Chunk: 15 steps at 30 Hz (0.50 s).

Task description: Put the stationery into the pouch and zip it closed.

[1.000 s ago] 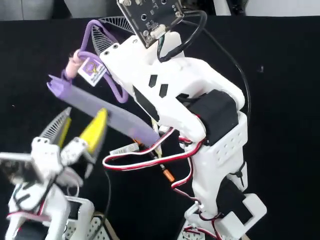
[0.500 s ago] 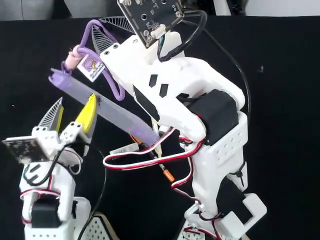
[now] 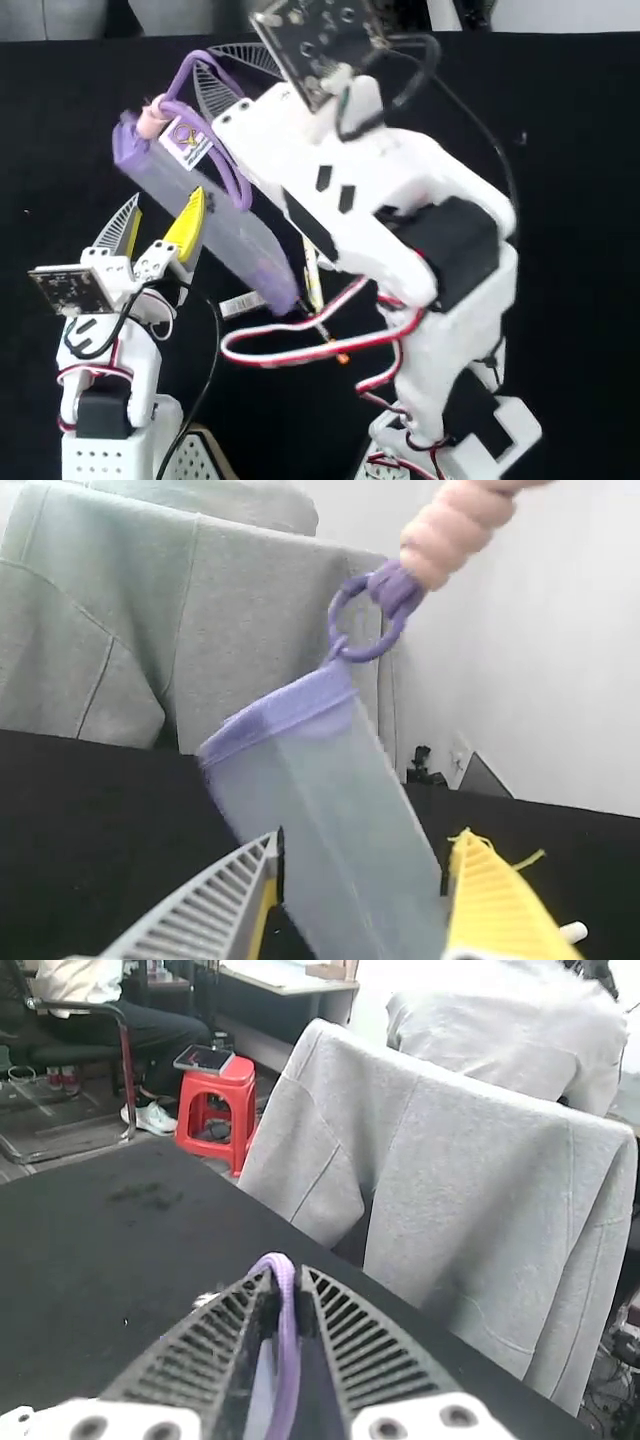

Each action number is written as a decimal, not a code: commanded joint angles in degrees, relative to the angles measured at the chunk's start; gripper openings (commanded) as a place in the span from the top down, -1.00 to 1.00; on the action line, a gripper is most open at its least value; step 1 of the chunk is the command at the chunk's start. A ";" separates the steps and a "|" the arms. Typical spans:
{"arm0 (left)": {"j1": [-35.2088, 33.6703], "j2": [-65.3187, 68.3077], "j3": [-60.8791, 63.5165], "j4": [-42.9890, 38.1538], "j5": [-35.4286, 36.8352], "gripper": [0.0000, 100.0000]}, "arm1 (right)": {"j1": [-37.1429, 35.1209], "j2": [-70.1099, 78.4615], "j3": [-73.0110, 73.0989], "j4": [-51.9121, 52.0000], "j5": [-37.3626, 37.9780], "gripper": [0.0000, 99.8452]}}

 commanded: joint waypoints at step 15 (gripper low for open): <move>6.81 0.53 1.01 -5.10 -0.35 0.45 | -2.20 -6.73 -1.71 3.69 2.55 0.98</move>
